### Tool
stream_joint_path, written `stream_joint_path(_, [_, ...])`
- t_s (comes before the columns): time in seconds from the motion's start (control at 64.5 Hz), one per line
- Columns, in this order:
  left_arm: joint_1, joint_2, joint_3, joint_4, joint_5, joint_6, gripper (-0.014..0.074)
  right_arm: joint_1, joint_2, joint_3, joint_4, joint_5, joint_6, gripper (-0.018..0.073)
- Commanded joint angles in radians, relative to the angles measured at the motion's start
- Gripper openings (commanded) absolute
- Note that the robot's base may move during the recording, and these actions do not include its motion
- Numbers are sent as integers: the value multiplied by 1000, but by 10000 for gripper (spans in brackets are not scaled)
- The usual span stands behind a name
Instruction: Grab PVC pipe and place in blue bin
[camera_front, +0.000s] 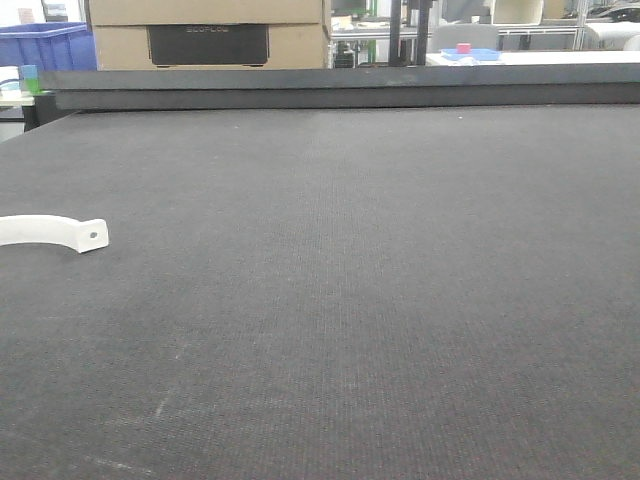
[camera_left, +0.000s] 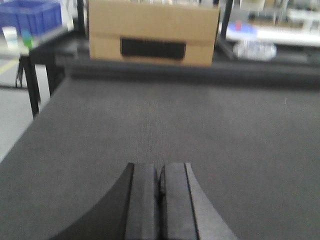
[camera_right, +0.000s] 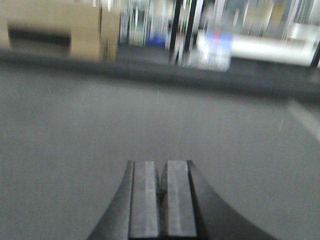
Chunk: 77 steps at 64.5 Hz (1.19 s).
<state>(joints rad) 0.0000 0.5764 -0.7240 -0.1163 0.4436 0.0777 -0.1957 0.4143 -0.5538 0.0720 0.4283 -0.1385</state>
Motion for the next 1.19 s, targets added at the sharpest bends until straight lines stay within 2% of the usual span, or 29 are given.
stream_joint_path(0.0, [1,129,-106,29,137,1,-111,-5,122,-56,1,126,1,-167])
stream_joint_path(0.077, [1,237,-170,36,224,1,-111,-5,241,-102,1,238,1,-167])
stream_joint_path(0.155, [1,338,-198,36,240,1,-111,-5,364,-137,1,302,1,-167])
stream_joint_path(0.325, [1,520,-198,24,226,1,-111,-5,546,-145,1,304,1,-167])
stream_joint_path(0.48, [1,636,-198,-15,271,1,-111,-5,648,-145,28,311,1,-167])
stream_joint_path(0.635, [1,687,-198,-38,307,1,-111,-5,673,-145,118,297,1,-167])
stream_joint_path(0.744, [1,690,-198,-63,316,1,-111,-5,692,-170,117,315,4,-167])
stream_joint_path(0.868, [1,690,-198,-84,328,1,-111,-23,752,-269,115,371,77,-167])
stream_joint_path(1.1, [1,690,-198,-86,330,1,-111,-64,977,-474,92,550,77,-167])
stream_joint_path(1.178, [1,690,-198,-86,330,1,-111,-64,1047,-505,87,590,77,-132])
